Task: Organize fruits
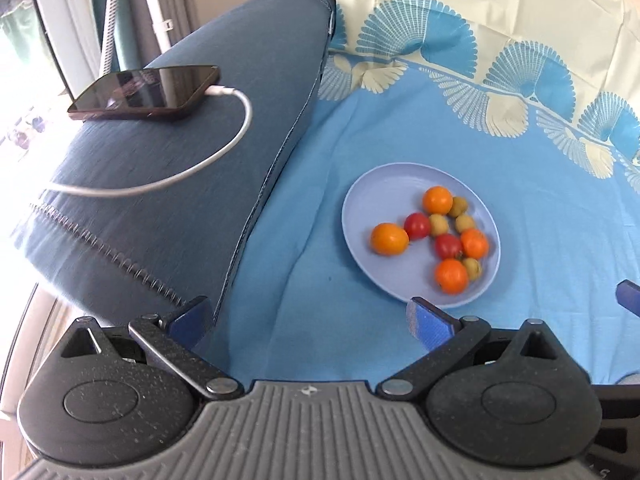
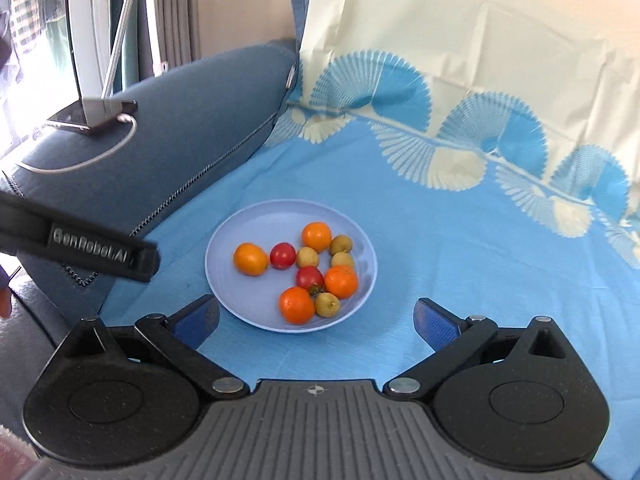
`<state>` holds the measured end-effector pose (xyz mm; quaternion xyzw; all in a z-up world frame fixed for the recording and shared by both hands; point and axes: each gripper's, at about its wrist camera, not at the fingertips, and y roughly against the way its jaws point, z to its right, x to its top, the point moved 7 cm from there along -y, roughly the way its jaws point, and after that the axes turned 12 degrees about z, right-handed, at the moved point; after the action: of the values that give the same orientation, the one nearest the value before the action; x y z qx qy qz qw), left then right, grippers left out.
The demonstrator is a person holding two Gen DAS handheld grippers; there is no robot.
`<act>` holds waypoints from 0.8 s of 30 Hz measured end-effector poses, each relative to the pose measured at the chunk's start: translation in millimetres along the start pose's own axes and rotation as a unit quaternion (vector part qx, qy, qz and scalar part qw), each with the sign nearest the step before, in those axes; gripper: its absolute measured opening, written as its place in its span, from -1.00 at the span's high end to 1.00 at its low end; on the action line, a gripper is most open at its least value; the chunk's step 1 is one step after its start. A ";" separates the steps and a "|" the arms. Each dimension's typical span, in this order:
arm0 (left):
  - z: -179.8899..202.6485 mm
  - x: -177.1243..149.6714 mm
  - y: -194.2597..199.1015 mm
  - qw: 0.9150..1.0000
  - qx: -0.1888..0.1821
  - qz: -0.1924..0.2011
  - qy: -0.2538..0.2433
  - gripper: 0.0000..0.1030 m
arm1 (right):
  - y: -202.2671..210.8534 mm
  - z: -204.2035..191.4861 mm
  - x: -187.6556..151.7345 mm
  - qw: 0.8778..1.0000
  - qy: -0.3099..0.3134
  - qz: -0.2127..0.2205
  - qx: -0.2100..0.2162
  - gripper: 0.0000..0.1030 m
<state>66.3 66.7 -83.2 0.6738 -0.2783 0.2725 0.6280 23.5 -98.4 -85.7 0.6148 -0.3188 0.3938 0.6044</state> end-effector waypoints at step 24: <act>12.5 5.7 72.4 0.996 -0.024 0.075 -0.036 -0.99 | 74.7 -1.1 5.1 0.998 -0.005 0.054 -0.032 -0.99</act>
<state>18.5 50.0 -29.6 0.6452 -0.3572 0.2874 0.6112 -39.0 -101.8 -44.5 0.5789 -0.3671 0.4121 0.6003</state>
